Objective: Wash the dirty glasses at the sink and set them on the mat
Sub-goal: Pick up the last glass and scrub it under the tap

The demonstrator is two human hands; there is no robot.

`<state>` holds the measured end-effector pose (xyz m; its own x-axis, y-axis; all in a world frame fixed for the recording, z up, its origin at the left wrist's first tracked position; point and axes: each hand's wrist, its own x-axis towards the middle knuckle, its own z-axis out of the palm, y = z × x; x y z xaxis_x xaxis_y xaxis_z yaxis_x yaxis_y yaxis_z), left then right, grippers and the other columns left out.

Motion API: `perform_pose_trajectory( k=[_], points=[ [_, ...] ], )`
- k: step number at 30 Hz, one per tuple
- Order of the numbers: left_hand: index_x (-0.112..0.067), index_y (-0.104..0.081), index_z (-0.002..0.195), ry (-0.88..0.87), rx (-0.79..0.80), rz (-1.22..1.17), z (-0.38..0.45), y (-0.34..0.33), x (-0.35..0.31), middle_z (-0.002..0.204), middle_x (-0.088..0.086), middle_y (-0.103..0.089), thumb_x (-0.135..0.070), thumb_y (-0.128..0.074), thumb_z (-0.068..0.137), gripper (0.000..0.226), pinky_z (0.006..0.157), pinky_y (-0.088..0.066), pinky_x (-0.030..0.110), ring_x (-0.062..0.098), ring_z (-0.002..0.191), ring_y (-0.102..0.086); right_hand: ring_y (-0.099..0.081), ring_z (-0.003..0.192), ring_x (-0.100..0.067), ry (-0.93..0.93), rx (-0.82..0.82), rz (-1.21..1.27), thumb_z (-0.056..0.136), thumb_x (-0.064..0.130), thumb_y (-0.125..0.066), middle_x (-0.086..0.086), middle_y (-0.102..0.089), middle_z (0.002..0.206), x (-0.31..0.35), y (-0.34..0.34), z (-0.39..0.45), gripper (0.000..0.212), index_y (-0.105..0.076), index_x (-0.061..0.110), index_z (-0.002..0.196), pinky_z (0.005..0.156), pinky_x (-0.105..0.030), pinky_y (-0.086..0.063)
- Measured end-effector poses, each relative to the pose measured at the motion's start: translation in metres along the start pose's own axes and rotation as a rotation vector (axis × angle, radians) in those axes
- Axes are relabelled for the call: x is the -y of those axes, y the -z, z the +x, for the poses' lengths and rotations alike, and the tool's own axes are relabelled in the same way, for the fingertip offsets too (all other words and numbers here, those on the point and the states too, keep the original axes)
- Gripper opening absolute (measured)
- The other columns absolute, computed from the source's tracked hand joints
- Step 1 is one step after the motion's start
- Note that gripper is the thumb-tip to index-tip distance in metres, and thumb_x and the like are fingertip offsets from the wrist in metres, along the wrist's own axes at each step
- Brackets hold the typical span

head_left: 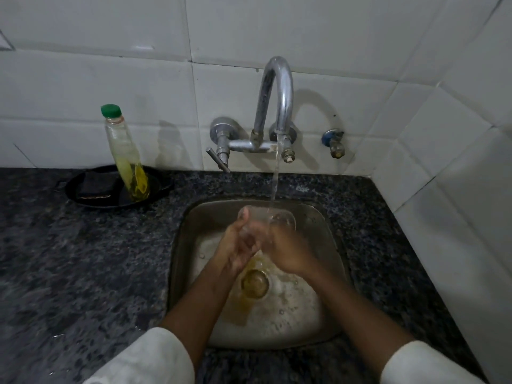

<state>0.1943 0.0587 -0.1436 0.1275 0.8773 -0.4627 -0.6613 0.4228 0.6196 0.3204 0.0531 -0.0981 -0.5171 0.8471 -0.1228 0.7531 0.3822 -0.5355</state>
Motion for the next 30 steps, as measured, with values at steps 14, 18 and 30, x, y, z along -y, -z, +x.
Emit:
perform_pose_trajectory(
  k=[14,18,30],
  points=[
    [-0.003,-0.067,0.105,0.118,-0.023,0.244,0.008,0.009,-0.019,0.096,0.017,-0.068,-0.061,-0.068,0.079,0.064,0.068,-0.054,0.036,0.025,0.079,-0.066,-0.061,0.082,-0.018,0.110,-0.010,-0.095,0.093,0.014,-0.051,-0.005,-0.065,0.089,-0.004,-0.002,0.015,0.008,-0.059,0.017,0.092,0.066,-0.035,-0.048],
    [-0.005,-0.051,0.125,-0.006,0.090,-0.106,0.004,0.009,-0.015,0.094,0.020,-0.068,-0.028,-0.067,0.089,0.047,0.054,-0.058,0.033,0.024,0.070,-0.070,-0.067,0.083,-0.034,-0.175,-0.288,0.602,0.094,0.015,-0.052,-0.018,-0.067,0.089,0.019,-0.002,0.023,0.022,-0.065,-0.002,0.095,0.063,-0.036,-0.051],
    [-0.006,-0.059,0.112,0.030,-0.020,0.162,0.010,0.003,-0.019,0.076,0.007,-0.067,-0.038,-0.072,0.083,0.046,0.047,-0.051,0.025,0.014,0.056,-0.062,-0.066,0.081,-0.018,0.007,-0.140,0.180,0.097,0.016,-0.047,-0.007,-0.069,0.099,0.009,-0.005,0.008,0.022,-0.063,0.019,0.112,0.059,-0.025,-0.048]
  ],
)
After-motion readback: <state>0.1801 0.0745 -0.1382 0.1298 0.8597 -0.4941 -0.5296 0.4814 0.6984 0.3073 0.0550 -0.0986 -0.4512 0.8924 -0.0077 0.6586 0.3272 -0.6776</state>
